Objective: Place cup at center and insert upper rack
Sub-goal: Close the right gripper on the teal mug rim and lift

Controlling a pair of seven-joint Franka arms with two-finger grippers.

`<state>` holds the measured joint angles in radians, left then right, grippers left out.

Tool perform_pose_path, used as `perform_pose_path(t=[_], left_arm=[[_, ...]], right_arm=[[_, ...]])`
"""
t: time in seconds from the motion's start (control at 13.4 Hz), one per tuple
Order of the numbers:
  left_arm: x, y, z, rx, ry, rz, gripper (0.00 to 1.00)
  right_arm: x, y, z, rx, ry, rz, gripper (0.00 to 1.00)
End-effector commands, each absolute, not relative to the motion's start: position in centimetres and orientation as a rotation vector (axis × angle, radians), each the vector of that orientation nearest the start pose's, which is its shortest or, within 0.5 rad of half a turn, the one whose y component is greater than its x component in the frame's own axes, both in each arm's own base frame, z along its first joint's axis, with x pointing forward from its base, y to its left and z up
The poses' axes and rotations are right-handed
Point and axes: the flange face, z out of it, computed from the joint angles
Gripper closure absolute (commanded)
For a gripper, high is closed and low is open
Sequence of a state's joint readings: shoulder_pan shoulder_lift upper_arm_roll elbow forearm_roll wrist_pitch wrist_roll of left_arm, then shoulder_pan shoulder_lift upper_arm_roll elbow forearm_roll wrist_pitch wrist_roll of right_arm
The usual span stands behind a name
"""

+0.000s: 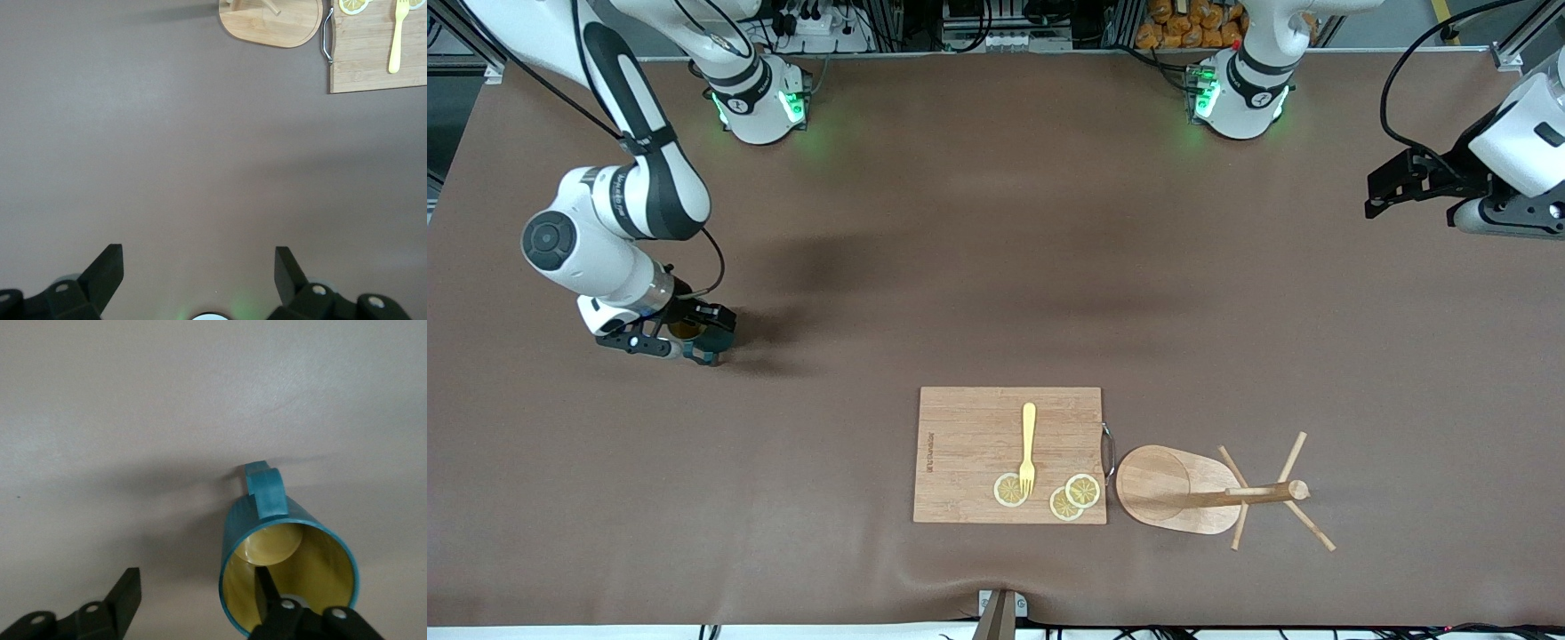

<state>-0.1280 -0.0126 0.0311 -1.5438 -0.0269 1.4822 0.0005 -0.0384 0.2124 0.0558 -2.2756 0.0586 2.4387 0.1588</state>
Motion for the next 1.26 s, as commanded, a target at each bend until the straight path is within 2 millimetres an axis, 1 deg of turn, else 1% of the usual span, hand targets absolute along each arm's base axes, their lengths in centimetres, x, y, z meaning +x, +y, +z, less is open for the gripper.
perform_pose_path(t=[0.0,0.07,0.15,0.3,0.45,0.52,0.67,0.82,0.89,0.97,1.19], left_arm=[[54.1,-5.4,63.5,-3.145,0.153,0.09,0.0],[54.1,-5.4,63.5,-3.145,0.153,0.09,0.0],[54.1,-5.4,63.5,-3.145,0.153,0.09,0.0],[54.1,-5.4,63.5,-3.145,0.153,0.093,0.0],[54.0,-5.3,63.4,-3.143,0.151,0.095,0.0],[54.0,-5.4,63.4,-3.144,0.151,0.095,0.0],[54.0,-5.4,63.4,-3.144,0.151,0.095,0.0],[54.1,-5.4,63.4,-3.144,0.151,0.097,0.0],[54.1,-5.3,63.4,-3.143,0.148,0.095,0.0],[54.1,-5.3,63.4,-3.143,0.148,0.095,0.0],[54.3,-5.1,63.3,-3.144,0.143,0.09,0.0]], right_arm=[[52.2,1.5,25.1,-3.079,0.287,0.09,0.52],[51.9,1.3,24.8,-3.08,0.293,0.099,0.59],[51.8,1.1,24.7,-3.08,0.298,0.106,0.61],[51.8,1.4,24.6,-3.082,0.289,0.102,0.79],[51.8,1.1,24.4,-3.085,0.287,0.099,0.98],[51.8,1.2,24.6,-3.086,0.283,0.096,1.0],[51.9,1.2,25.1,-3.087,0.279,0.096,1.0],[51.8,1.6,25.8,-3.087,0.27,0.118,1.0],[52.0,1.9,26.5,-3.086,0.266,0.116,1.0],[52.5,2.6,27.8,-3.085,0.275,0.136,1.0],[54.0,5.0,31.7,-3.082,0.372,0.248,1.0]])
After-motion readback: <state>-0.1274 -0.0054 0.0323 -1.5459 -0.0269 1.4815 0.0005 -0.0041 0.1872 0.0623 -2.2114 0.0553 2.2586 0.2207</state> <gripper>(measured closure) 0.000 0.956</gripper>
